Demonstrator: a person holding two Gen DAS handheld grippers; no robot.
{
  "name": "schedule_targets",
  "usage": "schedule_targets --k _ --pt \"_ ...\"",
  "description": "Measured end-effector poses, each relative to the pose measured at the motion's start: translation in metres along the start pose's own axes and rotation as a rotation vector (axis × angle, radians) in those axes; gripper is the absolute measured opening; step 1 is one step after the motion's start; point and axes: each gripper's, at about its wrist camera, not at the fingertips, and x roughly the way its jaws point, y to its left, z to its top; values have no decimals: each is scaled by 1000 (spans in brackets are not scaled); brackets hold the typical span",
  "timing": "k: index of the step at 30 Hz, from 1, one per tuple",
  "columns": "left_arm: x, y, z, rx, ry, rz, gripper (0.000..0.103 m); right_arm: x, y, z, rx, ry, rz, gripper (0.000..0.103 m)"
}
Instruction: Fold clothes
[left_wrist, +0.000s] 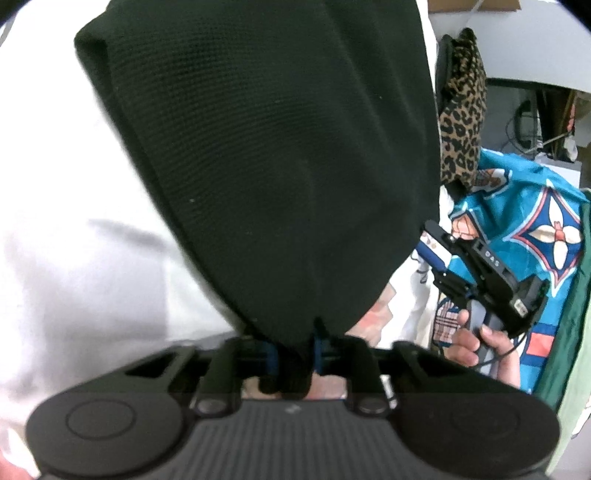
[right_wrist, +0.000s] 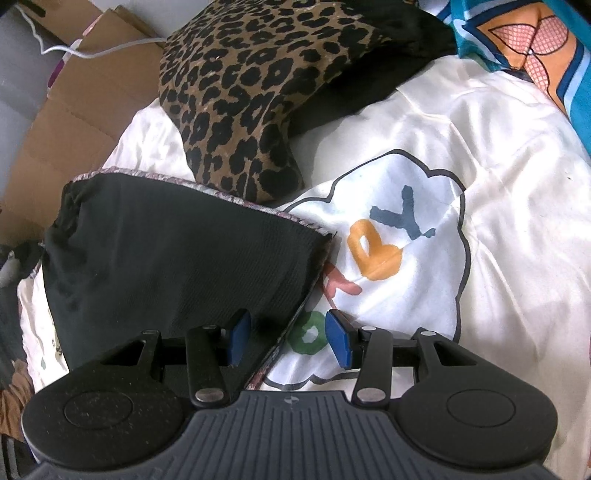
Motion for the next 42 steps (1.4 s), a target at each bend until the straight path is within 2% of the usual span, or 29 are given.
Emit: schedule_targets --k 7,14,20,27,32,35,36,37,42 --pt "-18 -1 -4 43 5 -39 6 -7 -5 4 21 -21 0 52" --pt "-38 10 -9 55 -1 -34 5 -10 -7 11 -11 -52 -21 52" --pt "-57 16 -6 66 3 -23 5 -2 12 11 -127 -22 4 52" --pt "-65 17 -2 56 8 -15 5 17 37 16 -347 35 -33 52" --pt "-62 12 -3 59 12 -13 5 24 41 20 -430 81 -32 51" --pt "-64 12 -2 62 13 -12 5 24 44 19 -476 99 -61 29" --pt "-64 11 -2 62 13 -13 5 24 46 19 -488 108 -70 17" --pt "-65 10 -2 65 12 -14 5 23 46 19 -488 116 -68 11" --pt "-75 -1 1 109 9 11 5 16 53 12 -504 129 -65 5"
